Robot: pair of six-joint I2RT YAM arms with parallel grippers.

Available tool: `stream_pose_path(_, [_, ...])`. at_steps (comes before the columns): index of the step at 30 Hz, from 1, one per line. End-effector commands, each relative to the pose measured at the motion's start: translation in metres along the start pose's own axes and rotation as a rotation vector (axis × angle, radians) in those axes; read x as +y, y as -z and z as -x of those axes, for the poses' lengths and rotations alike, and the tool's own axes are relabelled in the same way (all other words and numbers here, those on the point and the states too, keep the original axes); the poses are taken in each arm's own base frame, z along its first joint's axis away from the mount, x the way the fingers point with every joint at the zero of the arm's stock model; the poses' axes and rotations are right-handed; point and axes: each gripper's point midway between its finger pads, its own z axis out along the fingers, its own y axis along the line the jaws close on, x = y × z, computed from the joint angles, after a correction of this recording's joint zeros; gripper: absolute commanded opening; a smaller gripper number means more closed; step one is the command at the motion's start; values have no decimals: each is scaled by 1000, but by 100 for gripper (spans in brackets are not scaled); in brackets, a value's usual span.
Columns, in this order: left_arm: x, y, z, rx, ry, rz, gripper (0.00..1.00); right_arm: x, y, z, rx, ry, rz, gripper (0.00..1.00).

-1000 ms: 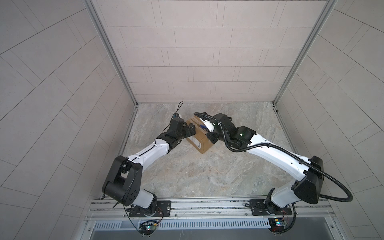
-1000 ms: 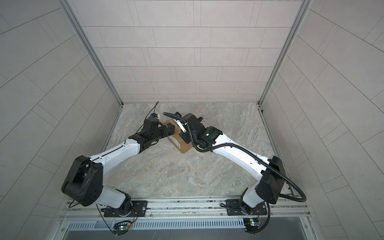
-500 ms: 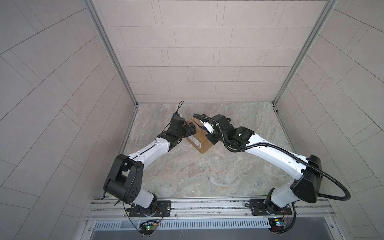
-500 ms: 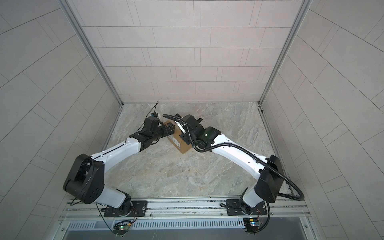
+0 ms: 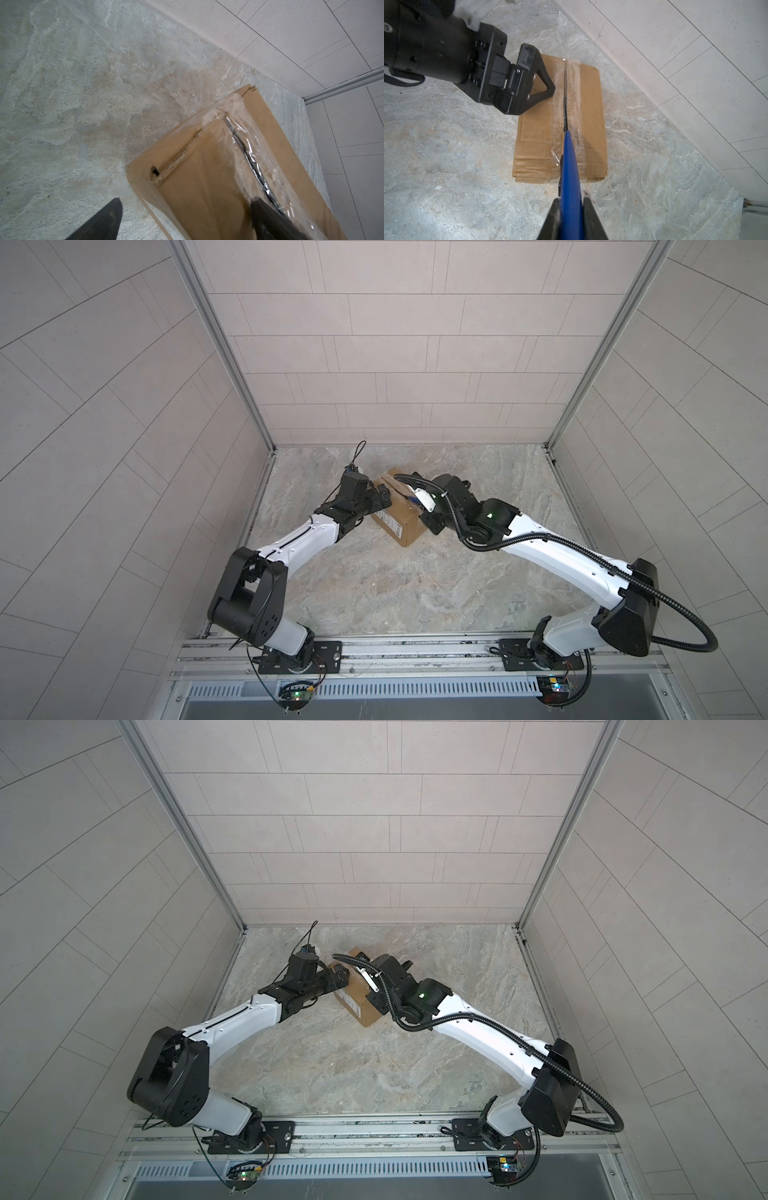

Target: Unpack the express box

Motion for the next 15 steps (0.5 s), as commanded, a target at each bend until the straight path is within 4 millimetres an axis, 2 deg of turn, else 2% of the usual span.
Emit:
stream_pose_path(1, [38, -3, -23, 76, -2, 138, 98, -9, 5, -7, 20, -10, -42, 0])
stream_pose_path(10, [40, -3, -24, 80, -1, 148, 98, -14, 21, -33, 64, -7, -49, 0])
stream_pose_path(15, [38, -3, -23, 78, 0, 142, 98, -18, 28, -37, 55, -18, -65, 0])
